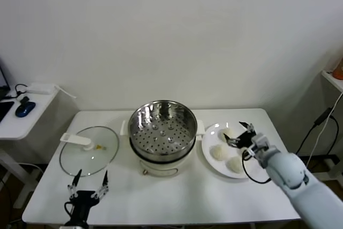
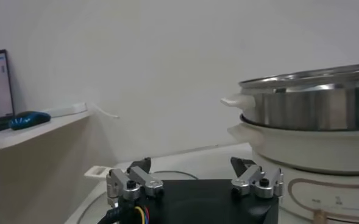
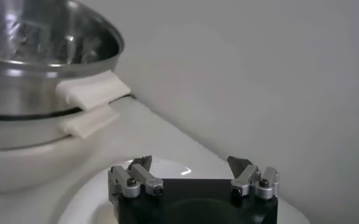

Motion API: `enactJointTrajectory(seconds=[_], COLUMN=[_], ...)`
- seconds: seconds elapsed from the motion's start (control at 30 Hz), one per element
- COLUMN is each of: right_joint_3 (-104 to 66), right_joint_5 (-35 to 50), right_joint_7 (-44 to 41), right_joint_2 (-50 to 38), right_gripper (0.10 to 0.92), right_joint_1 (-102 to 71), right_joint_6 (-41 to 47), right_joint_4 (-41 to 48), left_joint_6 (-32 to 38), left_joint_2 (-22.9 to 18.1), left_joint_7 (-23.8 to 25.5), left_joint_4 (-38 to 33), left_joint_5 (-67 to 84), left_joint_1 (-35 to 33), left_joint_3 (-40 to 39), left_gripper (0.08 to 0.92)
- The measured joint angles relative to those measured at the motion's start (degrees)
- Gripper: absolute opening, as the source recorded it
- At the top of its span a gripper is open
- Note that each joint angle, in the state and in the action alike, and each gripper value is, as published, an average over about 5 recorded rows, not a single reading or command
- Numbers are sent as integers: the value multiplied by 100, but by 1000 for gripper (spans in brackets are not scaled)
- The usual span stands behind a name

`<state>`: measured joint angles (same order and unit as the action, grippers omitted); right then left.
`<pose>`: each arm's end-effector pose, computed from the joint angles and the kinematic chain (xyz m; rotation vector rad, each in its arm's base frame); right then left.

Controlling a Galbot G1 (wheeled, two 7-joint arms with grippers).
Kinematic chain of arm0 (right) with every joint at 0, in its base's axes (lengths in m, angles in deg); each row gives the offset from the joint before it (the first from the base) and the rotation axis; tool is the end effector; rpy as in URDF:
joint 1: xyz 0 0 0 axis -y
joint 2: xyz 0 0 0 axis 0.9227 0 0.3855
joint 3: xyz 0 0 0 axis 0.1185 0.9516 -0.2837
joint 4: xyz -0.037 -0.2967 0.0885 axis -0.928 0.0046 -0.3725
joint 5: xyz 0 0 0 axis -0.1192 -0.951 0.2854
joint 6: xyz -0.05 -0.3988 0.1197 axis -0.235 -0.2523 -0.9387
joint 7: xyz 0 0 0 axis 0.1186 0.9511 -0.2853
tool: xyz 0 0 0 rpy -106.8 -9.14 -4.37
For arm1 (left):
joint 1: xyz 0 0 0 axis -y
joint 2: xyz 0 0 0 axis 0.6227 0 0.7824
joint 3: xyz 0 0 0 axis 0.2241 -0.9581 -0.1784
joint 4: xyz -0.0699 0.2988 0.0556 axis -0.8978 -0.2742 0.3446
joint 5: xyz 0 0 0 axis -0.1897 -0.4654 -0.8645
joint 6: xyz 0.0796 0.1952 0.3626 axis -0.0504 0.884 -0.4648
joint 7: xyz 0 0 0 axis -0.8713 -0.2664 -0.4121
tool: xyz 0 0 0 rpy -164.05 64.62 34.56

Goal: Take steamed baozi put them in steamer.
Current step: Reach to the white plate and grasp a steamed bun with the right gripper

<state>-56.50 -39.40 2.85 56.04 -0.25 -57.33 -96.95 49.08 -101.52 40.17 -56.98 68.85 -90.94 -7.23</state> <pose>0.4499 -0.0610 -0.1891 0.7034 -2.3592 0.9129 0.2041 0.0772 -0.3506 0.0710 -3.0036 -0.2590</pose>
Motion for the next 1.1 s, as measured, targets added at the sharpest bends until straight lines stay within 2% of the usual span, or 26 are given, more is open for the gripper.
enactJointTrajectory(seconds=[0.27, 0.57, 0.83, 1.1], right_joint_3=[2619, 5349, 6481, 6848], right_joint_5=[-409, -135, 225, 77], right_joint_7=[-1702, -3265, -3972, -4273], right_joint_2=[-261, 281, 1046, 1662], right_gripper=[823, 823, 823, 823], right_joint_1=[2718, 5181, 5936, 5954], right_joint_6=[-552, -1645, -2069, -2227], right_joint_4=[1074, 2573, 3718, 4444], left_joint_6=[92, 120, 120, 114], left_joint_2=[6, 48, 87, 138], left_joint_7=[3, 20, 23, 31], left_joint_4=[40, 47, 35, 63], left_joint_5=[-76, -91, -47, 30], left_joint_1=[-50, -96, -117, -98], left_joint_3=[-90, -96, -61, 30], left_gripper=[823, 823, 823, 823])
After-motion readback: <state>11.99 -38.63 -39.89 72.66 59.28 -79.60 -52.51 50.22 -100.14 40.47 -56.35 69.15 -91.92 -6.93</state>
